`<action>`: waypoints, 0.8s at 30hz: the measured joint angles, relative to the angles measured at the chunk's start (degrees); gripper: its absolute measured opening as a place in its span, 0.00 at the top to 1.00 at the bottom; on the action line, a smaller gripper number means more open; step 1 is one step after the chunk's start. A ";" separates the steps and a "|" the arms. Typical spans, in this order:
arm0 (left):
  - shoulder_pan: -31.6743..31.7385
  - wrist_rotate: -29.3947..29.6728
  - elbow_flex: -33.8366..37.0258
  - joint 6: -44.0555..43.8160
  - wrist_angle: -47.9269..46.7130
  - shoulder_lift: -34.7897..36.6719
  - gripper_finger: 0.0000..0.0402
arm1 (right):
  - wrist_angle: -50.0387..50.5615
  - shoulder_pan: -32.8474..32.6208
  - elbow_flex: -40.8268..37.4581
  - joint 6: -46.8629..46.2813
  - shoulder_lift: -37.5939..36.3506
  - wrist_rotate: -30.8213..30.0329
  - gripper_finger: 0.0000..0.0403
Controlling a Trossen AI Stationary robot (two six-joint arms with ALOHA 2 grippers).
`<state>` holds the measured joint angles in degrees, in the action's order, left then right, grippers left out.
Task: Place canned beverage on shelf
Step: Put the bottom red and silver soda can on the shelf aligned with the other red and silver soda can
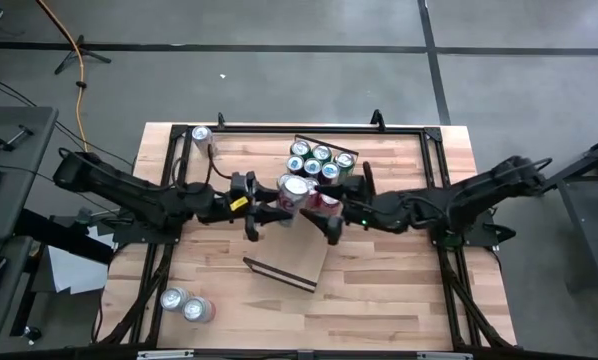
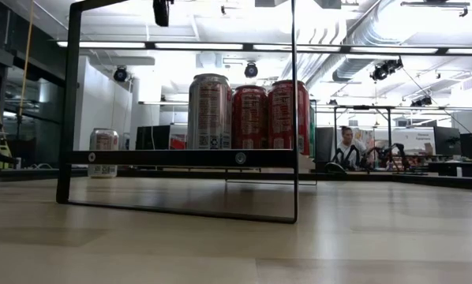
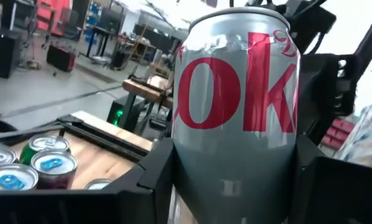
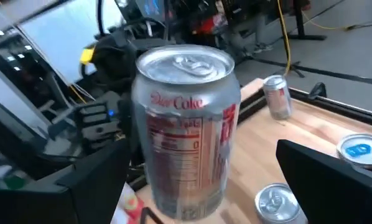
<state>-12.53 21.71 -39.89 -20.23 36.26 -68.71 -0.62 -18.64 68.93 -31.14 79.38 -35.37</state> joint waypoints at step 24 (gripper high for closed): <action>3.20 0.44 -2.22 5.60 2.43 -6.34 0.59 | 4.14 6.54 5.26 11.60 3.10 8.21 0.29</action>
<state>-9.32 22.15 -42.11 -14.63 38.70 -75.05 3.52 -12.10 74.19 -19.54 82.49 -27.16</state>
